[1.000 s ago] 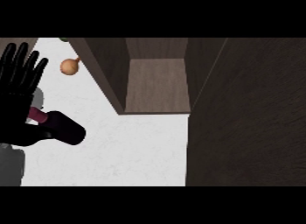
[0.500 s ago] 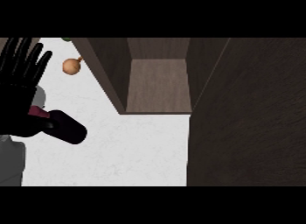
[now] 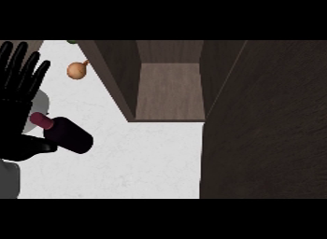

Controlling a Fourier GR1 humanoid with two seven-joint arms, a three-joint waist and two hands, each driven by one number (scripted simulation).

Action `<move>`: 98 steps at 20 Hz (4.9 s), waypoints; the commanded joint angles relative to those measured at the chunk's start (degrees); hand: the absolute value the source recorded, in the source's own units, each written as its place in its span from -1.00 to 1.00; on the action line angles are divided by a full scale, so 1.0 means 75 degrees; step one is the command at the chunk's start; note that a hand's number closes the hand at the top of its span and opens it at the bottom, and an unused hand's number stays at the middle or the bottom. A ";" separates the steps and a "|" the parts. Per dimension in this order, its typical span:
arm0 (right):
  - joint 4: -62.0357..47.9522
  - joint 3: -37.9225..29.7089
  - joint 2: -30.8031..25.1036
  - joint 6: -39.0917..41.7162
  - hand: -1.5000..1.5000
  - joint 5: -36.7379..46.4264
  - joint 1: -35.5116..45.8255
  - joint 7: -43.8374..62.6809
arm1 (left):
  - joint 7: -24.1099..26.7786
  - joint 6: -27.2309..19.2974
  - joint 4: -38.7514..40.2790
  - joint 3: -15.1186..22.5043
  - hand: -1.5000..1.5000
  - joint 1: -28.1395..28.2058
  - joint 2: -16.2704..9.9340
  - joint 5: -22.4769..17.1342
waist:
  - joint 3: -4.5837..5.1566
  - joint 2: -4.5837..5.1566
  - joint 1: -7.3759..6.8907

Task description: Pick up the wine, place it into the cabinet and close the cabinet

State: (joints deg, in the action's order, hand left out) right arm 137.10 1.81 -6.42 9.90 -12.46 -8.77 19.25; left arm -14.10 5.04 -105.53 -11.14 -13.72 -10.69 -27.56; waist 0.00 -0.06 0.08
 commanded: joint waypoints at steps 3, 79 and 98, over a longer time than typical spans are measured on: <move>0.0496 -0.0100 0.0104 0.0087 -1.00 -0.0214 -0.0189 0.0288 | 0.0245 0.0250 0.0085 -0.0073 -1.00 0.0319 -0.0054 0.0044 | 0.0000 0.0000 0.0009; -0.0208 0.0145 0.0612 0.0194 -1.00 0.0467 0.0706 0.0549 | 0.8018 0.2495 1.1870 -0.0825 -1.00 -0.1402 -0.1131 0.3169 | 0.0012 0.0038 0.0085; 0.0079 0.0202 0.0691 0.0108 -1.00 0.0617 0.0647 0.0607 | 0.8115 0.3510 1.2575 -0.1075 1.00 -0.1614 -0.1043 0.2785 | 0.0021 0.0052 0.0121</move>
State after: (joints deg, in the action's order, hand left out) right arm 136.73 2.06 -1.91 12.09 -9.04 -4.90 22.15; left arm 43.68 27.11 -12.11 -19.25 -25.25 -19.03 -6.58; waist 0.15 0.39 1.12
